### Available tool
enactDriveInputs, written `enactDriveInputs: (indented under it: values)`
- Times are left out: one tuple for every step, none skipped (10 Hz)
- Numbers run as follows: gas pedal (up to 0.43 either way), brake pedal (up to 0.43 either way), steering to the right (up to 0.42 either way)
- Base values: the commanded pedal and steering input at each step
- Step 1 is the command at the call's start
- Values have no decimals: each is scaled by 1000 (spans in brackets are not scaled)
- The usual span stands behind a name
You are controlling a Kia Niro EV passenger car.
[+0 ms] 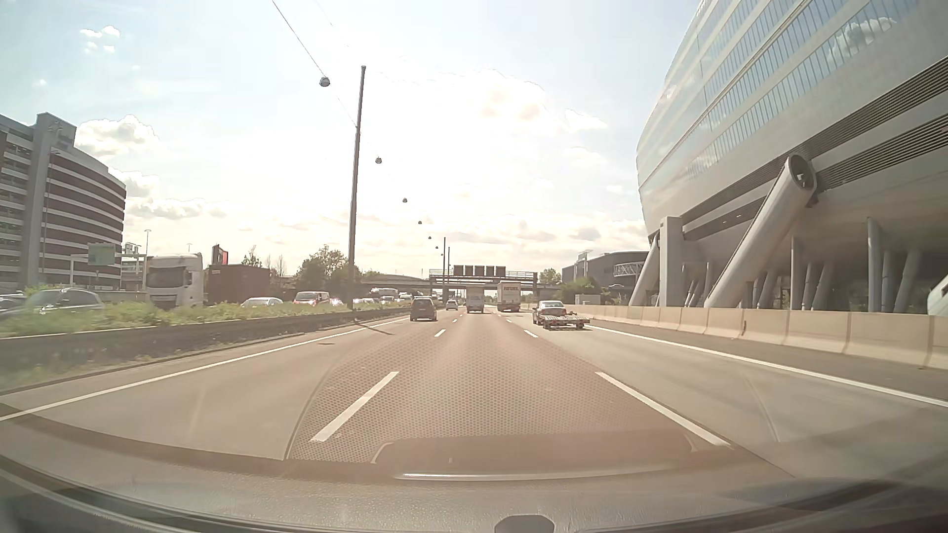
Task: Follow the waypoints while adhering to traffic rules and regulations
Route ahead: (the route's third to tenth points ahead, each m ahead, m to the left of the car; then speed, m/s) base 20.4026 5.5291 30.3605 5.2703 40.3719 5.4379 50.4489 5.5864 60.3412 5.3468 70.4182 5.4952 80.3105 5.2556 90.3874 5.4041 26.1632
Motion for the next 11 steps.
enactDriveInputs:
  values:
    - [197,0,-1]
    - [197,0,-1]
    - [197,0,-1]
    - [197,0,-1]
    - [197,0,-1]
    - [197,0,-1]
    - [197,0,-1]
    - [197,0,-1]
    - [197,0,-1]
    - [197,0,-1]
    - [220,0,-1]
